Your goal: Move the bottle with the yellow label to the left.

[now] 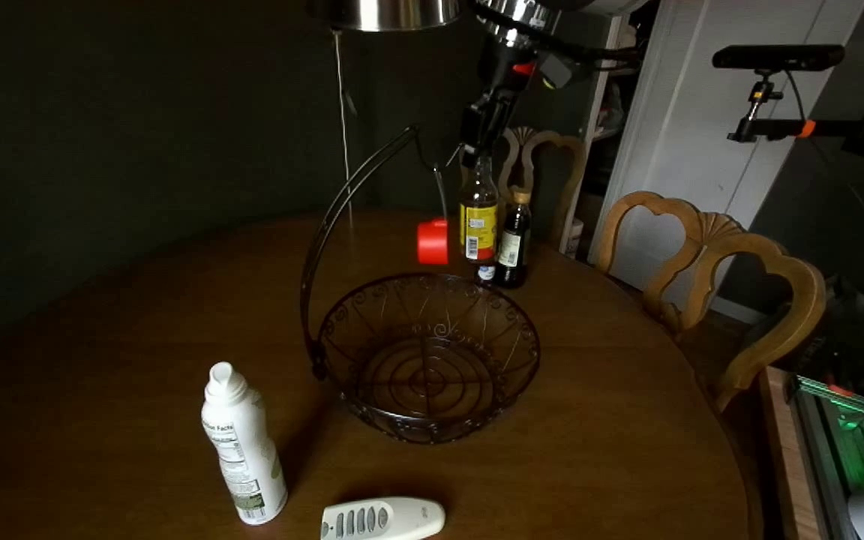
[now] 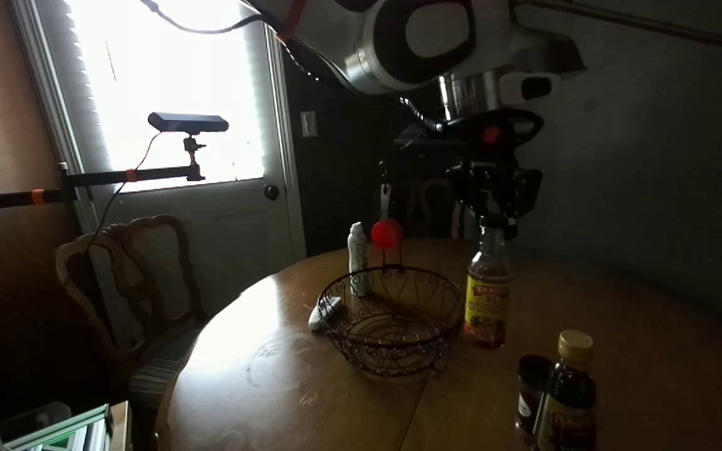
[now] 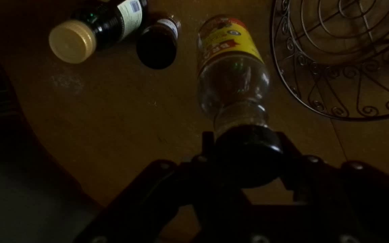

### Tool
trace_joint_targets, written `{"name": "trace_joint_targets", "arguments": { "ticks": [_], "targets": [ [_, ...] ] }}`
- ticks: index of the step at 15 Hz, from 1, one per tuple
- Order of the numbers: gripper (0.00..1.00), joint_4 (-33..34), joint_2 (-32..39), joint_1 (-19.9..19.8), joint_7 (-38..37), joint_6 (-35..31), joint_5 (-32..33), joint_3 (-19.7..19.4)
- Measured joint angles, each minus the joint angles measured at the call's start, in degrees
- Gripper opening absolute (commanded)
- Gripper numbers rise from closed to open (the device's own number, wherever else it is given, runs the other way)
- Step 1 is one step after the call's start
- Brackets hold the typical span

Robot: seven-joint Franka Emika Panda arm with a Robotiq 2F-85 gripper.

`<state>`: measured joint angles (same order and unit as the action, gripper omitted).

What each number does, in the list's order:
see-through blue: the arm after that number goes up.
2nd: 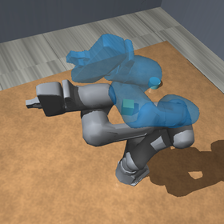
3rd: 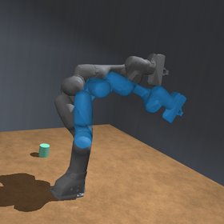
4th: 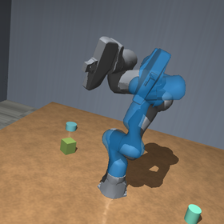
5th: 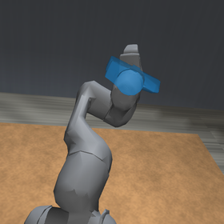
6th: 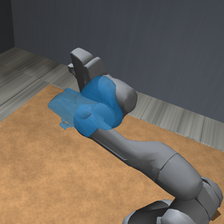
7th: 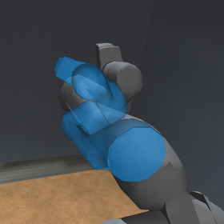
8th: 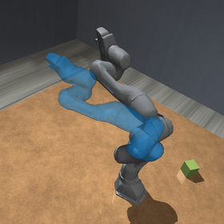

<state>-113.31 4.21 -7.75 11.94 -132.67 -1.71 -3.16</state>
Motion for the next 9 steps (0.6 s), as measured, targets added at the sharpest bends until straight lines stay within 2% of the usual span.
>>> {"name": "trace_joint_targets", "arguments": {
  "ticks": [9],
  "targets": [
    [0.2, -9.7, -17.3, 0.4, 0.7, 7.3, -0.2, -1.2]
  ]
}}
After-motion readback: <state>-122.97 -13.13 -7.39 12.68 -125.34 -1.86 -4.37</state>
